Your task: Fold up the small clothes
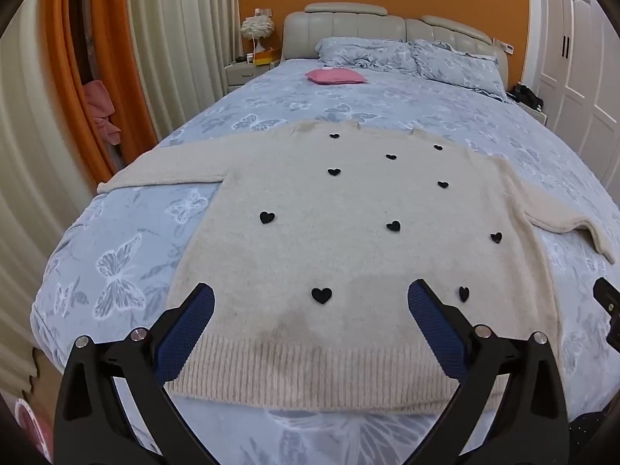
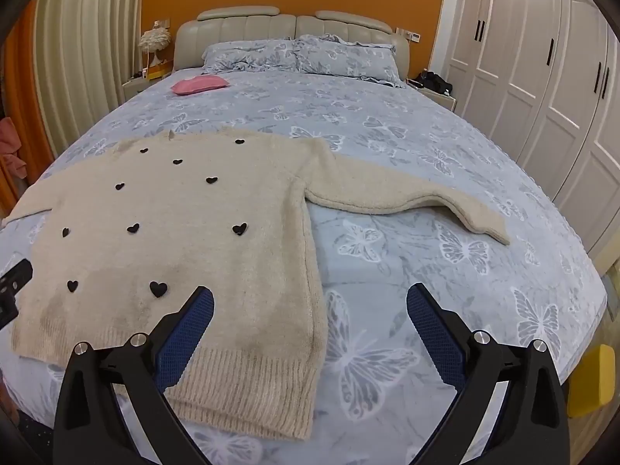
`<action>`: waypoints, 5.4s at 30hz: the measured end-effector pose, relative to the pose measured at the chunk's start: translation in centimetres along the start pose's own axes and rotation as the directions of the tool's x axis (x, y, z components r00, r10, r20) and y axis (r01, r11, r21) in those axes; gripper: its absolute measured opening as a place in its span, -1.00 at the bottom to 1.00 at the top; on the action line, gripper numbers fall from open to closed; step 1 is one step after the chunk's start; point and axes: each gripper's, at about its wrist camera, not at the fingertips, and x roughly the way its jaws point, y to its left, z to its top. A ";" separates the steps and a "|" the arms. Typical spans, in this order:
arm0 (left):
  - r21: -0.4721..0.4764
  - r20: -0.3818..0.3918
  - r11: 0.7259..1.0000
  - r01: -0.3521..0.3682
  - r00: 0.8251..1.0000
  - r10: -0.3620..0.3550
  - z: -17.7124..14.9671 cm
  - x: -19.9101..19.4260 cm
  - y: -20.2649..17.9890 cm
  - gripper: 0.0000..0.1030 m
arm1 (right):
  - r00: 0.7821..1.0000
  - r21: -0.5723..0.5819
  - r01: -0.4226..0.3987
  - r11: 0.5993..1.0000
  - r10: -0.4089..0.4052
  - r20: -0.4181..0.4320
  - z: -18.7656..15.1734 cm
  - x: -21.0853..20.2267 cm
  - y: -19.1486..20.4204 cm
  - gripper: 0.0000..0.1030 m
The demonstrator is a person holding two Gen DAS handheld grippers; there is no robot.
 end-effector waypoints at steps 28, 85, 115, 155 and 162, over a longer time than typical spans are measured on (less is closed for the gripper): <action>0.107 -0.030 0.994 0.002 1.000 0.001 -1.6 -1.0 -1.5 0.90 | 0.996 0.032 -0.022 0.999 0.025 -0.088 -1.5 -0.1 -0.6 0.90; 0.096 -0.088 0.995 0.011 0.996 -0.002 -2.9 -1.5 -0.7 0.90 | 0.993 0.142 -0.020 0.990 0.036 -0.116 -1.6 -0.1 -3.7 0.90; 0.076 -0.087 0.997 0.016 0.996 -0.010 -3.2 -2.0 -0.6 0.90 | 0.967 -0.025 -0.251 0.968 0.249 -0.059 -1.8 -1.4 0.9 0.90; 0.088 -0.096 0.995 -0.035 0.994 0.043 -3.3 -3.0 -4.5 0.90 | 0.969 -0.032 -0.219 0.975 0.214 -0.126 -3.0 -0.3 3.1 0.90; 0.122 -0.100 0.991 -0.061 0.992 0.074 -4.0 -2.1 -5.1 0.90 | 0.969 -0.059 -0.209 0.976 0.198 -0.151 -3.2 0.6 3.5 0.90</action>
